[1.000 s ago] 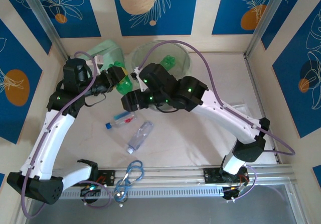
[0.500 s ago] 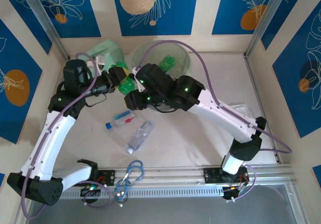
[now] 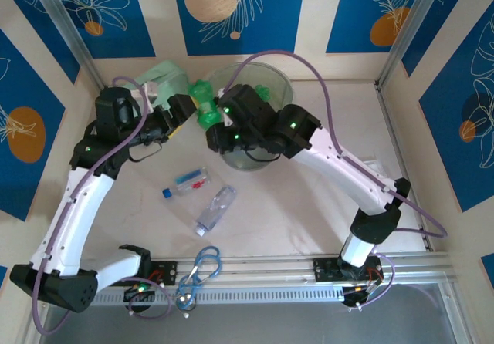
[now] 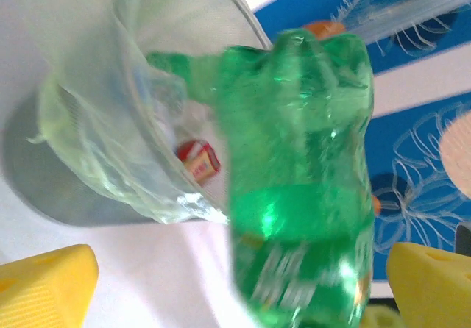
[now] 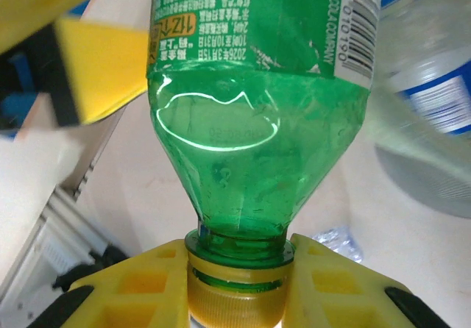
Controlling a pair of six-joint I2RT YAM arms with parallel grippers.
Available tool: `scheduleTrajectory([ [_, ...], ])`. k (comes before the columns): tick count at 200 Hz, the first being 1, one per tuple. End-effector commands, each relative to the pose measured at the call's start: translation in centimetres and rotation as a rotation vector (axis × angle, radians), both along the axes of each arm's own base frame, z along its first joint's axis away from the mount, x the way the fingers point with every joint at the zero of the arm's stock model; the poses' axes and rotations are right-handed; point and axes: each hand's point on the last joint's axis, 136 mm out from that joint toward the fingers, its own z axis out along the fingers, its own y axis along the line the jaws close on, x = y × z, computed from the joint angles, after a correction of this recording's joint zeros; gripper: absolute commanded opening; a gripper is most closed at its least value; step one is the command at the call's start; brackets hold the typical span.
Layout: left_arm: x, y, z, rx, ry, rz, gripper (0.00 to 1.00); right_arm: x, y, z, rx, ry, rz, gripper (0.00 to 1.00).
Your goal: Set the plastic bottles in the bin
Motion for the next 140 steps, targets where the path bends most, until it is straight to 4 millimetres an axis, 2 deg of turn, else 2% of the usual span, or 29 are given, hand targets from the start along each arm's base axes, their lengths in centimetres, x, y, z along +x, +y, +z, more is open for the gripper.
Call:
scheduleTrajectory([
  [1,-0.3,4.4,-2.7,0.238,0.039,0.175,1.00,2.9,-3.3,1.7,0.064,0.011,-0.178,0.23],
  [22,-1.0,5.9,-5.3,0.300,0.078,0.228,1.00,5.7,-5.0,0.9,0.094,0.060,-0.277,0.23],
  [63,-2.8,6.4,-11.0,0.318,0.181,0.229,1.00,10.1,-6.5,-1.3,0.114,0.134,-0.348,0.25],
  [91,-3.9,6.5,-14.3,0.295,0.247,0.239,1.00,11.4,-6.3,-2.4,0.107,0.147,-0.334,0.30],
  [119,-4.6,6.4,-17.0,0.257,0.306,0.258,0.97,12.0,-6.0,-3.0,0.079,0.138,-0.312,0.32],
  [140,-5.0,6.4,-18.7,0.230,0.354,0.277,0.95,12.1,-5.9,-3.5,0.052,0.143,-0.295,0.45],
])
